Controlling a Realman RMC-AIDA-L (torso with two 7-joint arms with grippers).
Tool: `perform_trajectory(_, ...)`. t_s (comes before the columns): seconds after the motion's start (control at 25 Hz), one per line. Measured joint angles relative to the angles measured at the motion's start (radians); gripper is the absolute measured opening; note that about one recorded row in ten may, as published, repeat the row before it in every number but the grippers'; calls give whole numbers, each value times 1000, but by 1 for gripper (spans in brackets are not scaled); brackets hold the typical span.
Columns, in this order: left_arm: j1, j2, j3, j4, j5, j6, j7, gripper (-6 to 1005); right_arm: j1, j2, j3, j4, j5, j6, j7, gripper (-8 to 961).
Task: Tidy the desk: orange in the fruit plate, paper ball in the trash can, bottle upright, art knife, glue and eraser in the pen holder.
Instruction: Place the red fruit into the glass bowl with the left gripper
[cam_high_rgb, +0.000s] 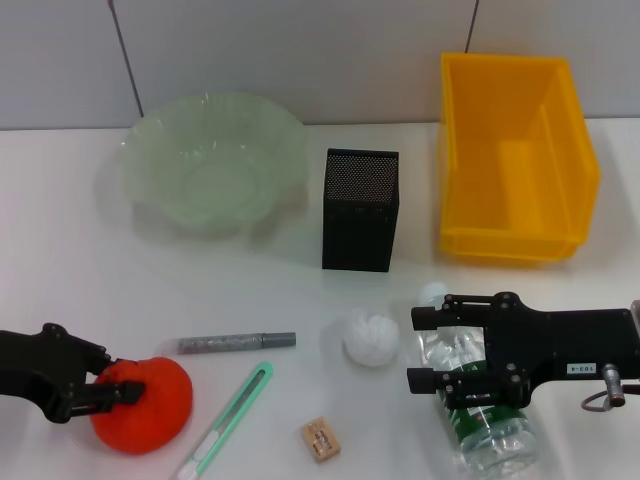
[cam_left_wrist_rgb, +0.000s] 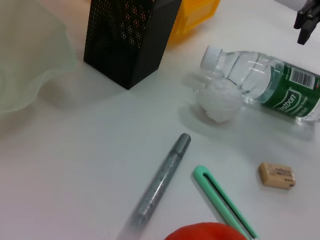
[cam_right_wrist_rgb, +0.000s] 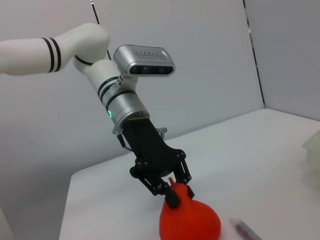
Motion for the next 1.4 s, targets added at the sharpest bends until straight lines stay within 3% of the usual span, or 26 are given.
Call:
perform_trajectory(0.12, -9, 2, -18, 0, -4, 24, -5, 321, 1, 0, 0, 0, 0, 0, 0, 758)
perform_trajectory(0.28, -50, 4, -134, -16, -55, 131, 6, 238, 2, 1, 0, 0, 0, 0, -4, 758)
perform_trajectory(0.4, -71, 6, -174, -34, -104, 163, 9, 197, 9, 3, 0, -3, 0, 6, -7, 758)
perform_trajectory(0.48, -90, 6, -206, -74, -231, 134, 13, 183, 12, 6, -1, -4, 0, 10, -8, 758)
perform_trajectory(0.64, -108, -6, -209, -153, -367, -25, 19, 160, 16, 10, -5, -4, 0, 11, -8, 758)
perform_trajectory(0.84, -137, -62, -210, -213, -424, -340, 97, 152, 17, 16, -2, -3, 0, 11, -9, 758)
perform_trajectory(0.88, -137, -62, -210, -213, -424, -340, 97, 151, 17, 17, -2, -3, 0, 11, -10, 758)
perform_trajectory(0.96, -161, -97, -203, -257, -497, -518, 190, 147, 17, 19, -2, -2, 0, 11, -10, 757)
perform_trajectory(1.24, -237, -104, -196, -436, -670, -752, 420, 139, 20, 21, 0, -5, 0, 12, -11, 757)
perform_trajectory(1.4, -256, -106, -196, -505, -778, -816, 544, 136, 16, 22, 0, -5, 2, 12, -11, 757)
